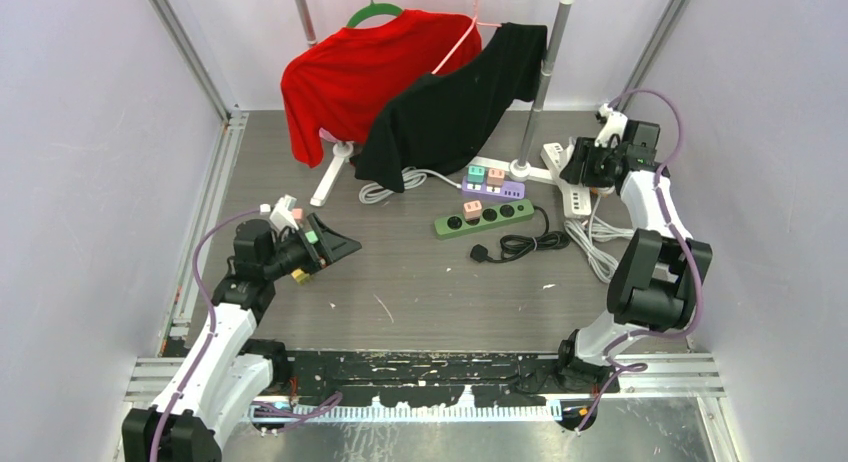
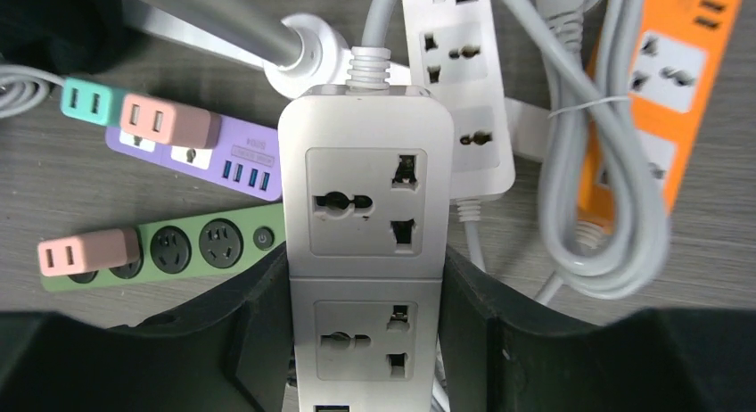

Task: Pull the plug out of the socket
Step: Place the socket at the center of the board.

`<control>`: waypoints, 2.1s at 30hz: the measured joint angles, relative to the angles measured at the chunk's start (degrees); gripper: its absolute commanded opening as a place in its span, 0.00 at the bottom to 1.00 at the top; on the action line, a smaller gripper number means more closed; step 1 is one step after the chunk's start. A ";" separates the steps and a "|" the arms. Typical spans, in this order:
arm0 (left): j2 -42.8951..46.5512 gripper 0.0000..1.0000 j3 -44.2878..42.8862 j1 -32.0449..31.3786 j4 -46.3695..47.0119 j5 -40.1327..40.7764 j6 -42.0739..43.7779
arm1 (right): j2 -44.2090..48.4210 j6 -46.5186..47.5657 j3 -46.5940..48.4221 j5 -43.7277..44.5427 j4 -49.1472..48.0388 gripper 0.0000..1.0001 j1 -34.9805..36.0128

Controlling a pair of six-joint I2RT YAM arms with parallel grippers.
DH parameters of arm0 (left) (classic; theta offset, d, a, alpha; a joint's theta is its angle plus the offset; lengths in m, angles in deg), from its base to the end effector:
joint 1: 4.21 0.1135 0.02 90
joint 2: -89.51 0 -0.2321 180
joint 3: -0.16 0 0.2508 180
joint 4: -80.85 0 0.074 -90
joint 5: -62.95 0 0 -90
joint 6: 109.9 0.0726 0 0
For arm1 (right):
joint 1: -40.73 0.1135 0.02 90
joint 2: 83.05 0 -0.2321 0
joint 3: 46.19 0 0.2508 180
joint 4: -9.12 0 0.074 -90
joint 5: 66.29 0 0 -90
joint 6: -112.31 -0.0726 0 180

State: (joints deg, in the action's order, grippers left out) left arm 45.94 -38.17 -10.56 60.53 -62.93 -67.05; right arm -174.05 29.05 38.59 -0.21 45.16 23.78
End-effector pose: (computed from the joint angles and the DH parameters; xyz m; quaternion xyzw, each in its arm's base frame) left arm 0.2153 -0.0668 0.1933 -0.1266 0.8116 -0.4610 0.3357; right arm 0.3695 -0.0818 0.2240 -0.0039 0.8985 0.1042 0.4263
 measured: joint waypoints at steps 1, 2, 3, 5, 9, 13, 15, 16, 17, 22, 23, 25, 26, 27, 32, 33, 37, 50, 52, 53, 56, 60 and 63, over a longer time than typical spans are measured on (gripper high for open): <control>0.09 0.84 0.00 0.00 0.00 -0.02 -0.02 | -0.83 0.02 -0.48 -0.02 0.17 0.13 0.42; 0.11 0.84 0.00 0.00 0.04 -0.02 -0.15 | -1.68 0.02 -0.61 -0.02 0.20 0.17 0.59; 0.11 0.84 0.07 0.00 0.20 -0.02 -0.22 | -2.60 0.02 -0.61 0.04 0.15 0.23 0.61; 0.09 0.84 0.44 0.00 0.57 -0.07 -0.44 | -4.20 0.02 -0.63 0.33 0.13 0.33 0.48; -0.50 0.84 1.38 0.00 1.07 -0.33 -0.74 | -6.43 0.04 -0.68 0.72 0.20 0.47 0.20; -0.76 0.84 1.51 0.00 1.16 -0.39 -0.85 | -7.10 0.46 -0.68 0.70 0.66 0.60 0.07; -0.79 0.84 1.51 0.00 1.42 -0.42 -0.85 | -7.10 0.76 -0.68 0.68 0.92 0.67 0.07; -0.79 0.84 1.51 0.00 1.55 -0.42 -0.87 | -7.10 1.03 -0.68 0.70 1.09 0.71 0.09; -0.79 0.84 1.51 0.00 1.60 -0.42 -0.87 | -7.10 1.29 -0.68 0.72 1.33 0.73 0.07; -0.79 0.84 1.51 0.00 1.92 -0.42 -0.87 | -4.85 3.58 -1.68 1.36 2.16 0.81 -0.07; -0.79 0.84 1.51 0.00 1.95 -0.44 -0.90 | -3.67 3.98 -2.16 1.46 2.32 0.81 -0.13; -0.81 0.84 1.51 0.00 1.95 -0.44 -0.90 | -1.01 4.90 -2.86 1.66 2.69 0.81 -0.22; -0.81 0.84 1.51 0.00 1.95 -0.44 -0.92 | 0.55 5.40 -3.15 1.57 2.69 0.81 -0.31; -0.83 0.84 1.51 0.00 1.95 -0.44 -0.92 | 2.19 5.88 -3.45 1.27 2.67 0.81 -0.44; -1.01 0.84 1.51 0.00 2.03 -0.70 -1.57 | 10.03 8.74 -6.73 -7.72 1.42 0.80 -0.79; -1.07 0.84 1.51 0.00 2.08 -0.72 -1.75 | 11.65 9.53 -8.17 -11.78 0.72 0.80 -0.87; -1.31 0.84 1.51 0.00 2.84 -0.94 -2.23 | 15.04 16.35 -13.73 -28.22 0.13 0.85 -0.57; -4.39 0.83 4.17 -4.26 10.62 0.15 -5.95 | 12.83 42.64 -15.52 -41.72 15.85 0.85 6.71; -5.33 0.83 4.07 -8.24 11.39 2.67 -5.31 | 12.74 43.28 -15.15 -41.59 17.14 0.85 7.10; -5.99 0.82 3.80 -10.88 11.58 4.33 -4.63 | 12.74 43.56 -14.84 -41.51 17.73 0.85 7.19; -9.46 0.83 1.22 -20.76 11.87 11.15 -0.15 | 12.81 43.30 -13.92 -41.44 18.64 0.85 7.45; -16.90 0.83 -5.44 -29.31 12.70 18.58 8.94 | 14.82 40.30 -13.94 -41.35 18.29 0.86 7.48; -24.41 0.85 -10.95 -31.10 15.06 20.50 15.06 | 18.38 37.16 -14.84 -41.40 16.46 0.87 7.48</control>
State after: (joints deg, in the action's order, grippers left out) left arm 21.52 -49.12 -41.66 75.59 -42.43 -51.99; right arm -155.67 66.21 23.75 -41.61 61.61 31.25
